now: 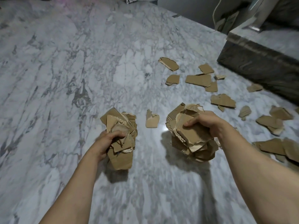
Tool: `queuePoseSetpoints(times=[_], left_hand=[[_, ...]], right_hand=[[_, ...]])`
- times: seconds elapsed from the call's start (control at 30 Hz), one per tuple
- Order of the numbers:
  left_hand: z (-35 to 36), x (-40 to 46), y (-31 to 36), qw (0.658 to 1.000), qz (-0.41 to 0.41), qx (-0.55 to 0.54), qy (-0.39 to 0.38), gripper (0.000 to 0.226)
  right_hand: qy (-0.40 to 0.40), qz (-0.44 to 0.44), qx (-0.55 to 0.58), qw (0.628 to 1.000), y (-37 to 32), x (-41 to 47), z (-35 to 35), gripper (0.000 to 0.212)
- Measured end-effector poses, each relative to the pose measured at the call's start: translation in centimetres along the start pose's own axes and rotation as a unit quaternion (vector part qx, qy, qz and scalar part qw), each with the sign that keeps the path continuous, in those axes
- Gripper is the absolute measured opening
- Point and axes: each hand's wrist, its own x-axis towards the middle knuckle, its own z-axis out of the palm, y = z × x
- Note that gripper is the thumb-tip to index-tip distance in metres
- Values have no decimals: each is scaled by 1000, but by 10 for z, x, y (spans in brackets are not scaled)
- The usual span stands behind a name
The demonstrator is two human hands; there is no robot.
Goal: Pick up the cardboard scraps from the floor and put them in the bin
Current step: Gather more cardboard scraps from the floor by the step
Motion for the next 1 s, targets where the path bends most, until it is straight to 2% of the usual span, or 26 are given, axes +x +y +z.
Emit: queuePoseSetpoints(times=[0.2,0.33,0.4,0.47,0.53,0.57,0.63,0.67,0.8,0.93,1.0], left_hand=[[58,26,8,998,-7,58,-27,54],[86,33,12,992,-5,127,-23,47],[100,43,19,983,0,185,-19,66],[118,55,27,971,-16,239,-19,94],[139,61,33,952,-42,304,-7,111],[149,63,34,947,-61,316,2,108],[160,68,35,935,-72,347,23,78],[162,71,34,924,-70,375,35,71],[163,80,33,879,-80,463,83,97],[168,76,33,874,-80,468,105,81],[169,72,30,870,-50,480,105,78]], right_hand=[[22,5,48,999,19,7,-34,43],[21,8,49,999,27,19,-44,44],[20,10,50,998,31,27,-46,40],[16,15,43,999,34,33,-47,40],[5,22,34,999,39,37,-50,41],[2,25,33,999,41,39,-52,41],[3,26,35,999,45,40,-59,40],[6,26,35,999,46,42,-62,40],[16,32,30,999,53,46,-77,50],[20,29,41,999,59,46,-83,44],[16,26,51,998,60,46,-82,44]])
